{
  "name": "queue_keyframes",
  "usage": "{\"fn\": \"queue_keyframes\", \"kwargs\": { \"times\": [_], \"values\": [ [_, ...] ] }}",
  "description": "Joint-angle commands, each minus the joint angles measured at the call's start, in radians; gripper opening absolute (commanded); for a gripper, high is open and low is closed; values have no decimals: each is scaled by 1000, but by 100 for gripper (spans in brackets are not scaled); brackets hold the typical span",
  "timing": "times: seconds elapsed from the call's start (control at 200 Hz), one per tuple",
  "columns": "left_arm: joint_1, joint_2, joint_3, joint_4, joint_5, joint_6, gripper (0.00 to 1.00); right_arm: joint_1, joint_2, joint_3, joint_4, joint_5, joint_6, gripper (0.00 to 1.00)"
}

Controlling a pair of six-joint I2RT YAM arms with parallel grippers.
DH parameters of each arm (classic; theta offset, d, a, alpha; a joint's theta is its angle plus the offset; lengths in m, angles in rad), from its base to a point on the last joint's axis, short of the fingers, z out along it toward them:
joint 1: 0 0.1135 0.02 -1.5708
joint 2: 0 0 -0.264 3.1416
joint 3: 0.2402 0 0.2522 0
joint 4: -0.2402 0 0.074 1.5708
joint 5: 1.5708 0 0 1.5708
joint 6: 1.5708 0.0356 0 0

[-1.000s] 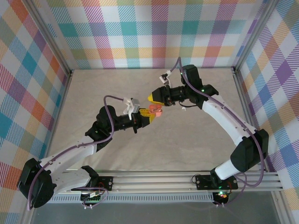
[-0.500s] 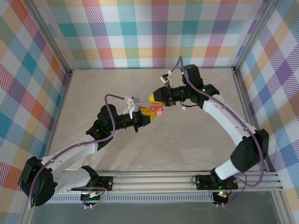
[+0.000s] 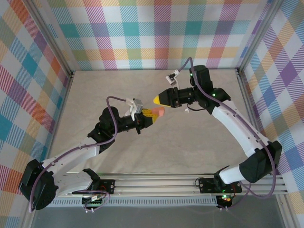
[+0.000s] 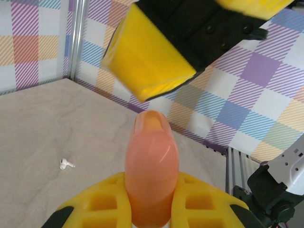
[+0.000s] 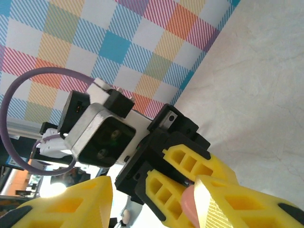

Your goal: Insert the wireless bluetooth earbuds into the charging case

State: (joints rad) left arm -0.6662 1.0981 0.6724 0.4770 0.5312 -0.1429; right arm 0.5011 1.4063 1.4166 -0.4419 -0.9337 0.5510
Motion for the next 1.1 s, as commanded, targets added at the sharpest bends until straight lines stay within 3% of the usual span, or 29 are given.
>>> {"fn": "queue_keyframes", "kwargs": {
  "times": [0.0, 0.32, 0.65, 1.095],
  "values": [
    [-12, -52, -17, 29, -14, -15, 0, -17, -69, -43, 67, 37, -44, 51],
    [-12, -154, 3, -122, -50, -59, 0, -41, -236, -261, 325, 214, -45, 59],
    [-4, -179, 53, -197, -80, -154, 0, -39, -193, -351, 527, 114, 37, 59],
    [17, -69, 121, -51, 10, -299, 0, -35, -156, -397, 557, 38, 59, 58]
  ]
}}
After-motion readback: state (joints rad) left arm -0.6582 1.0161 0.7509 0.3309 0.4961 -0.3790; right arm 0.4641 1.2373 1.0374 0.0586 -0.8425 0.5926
